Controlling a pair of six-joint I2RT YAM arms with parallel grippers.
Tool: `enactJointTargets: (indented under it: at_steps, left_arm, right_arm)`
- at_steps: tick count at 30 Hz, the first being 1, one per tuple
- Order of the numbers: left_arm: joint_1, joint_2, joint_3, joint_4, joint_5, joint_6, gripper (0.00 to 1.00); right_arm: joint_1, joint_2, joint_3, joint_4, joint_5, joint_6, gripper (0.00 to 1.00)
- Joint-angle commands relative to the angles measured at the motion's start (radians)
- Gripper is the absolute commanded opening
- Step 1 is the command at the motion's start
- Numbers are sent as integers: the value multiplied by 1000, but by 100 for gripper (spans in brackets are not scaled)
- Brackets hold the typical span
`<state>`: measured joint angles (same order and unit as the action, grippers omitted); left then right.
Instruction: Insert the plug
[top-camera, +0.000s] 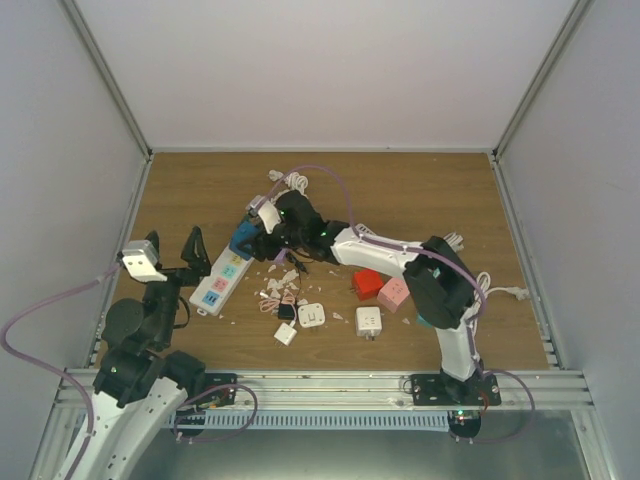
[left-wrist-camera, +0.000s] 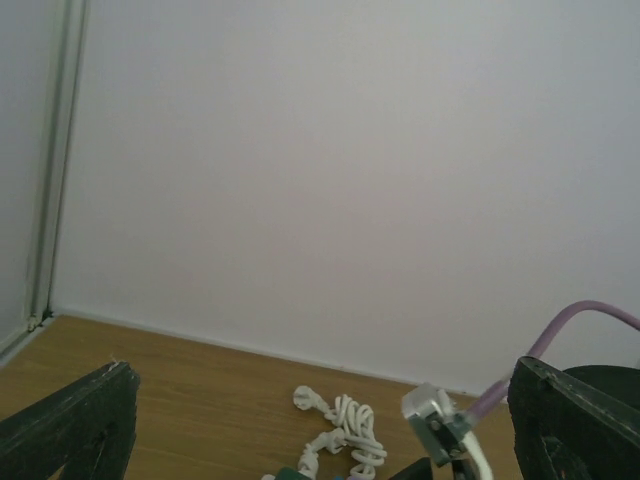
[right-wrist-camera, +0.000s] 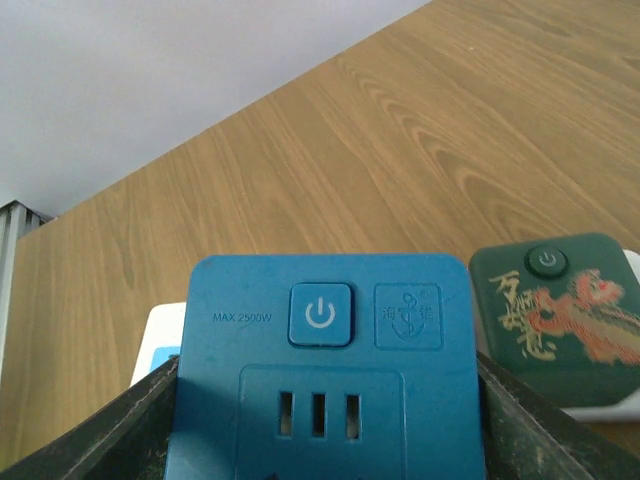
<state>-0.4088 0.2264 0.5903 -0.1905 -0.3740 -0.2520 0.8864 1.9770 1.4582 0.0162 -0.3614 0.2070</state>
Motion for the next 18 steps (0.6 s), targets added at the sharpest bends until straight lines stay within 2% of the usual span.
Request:
enactJointTargets:
  at_steps: [1,7,18]
  left_arm:
    - [11,-5,-14,17,-38,-18,99]
    - [25,31,2,4,-4,-18,99]
    - [88,38,1,15,-18,7,99]
  right_arm:
    - [6,94,113,4,-32,-14,31]
    - [11,191,208,-46,-46,-32,31]
    - [21,256,252,-106,-36,-55,31]
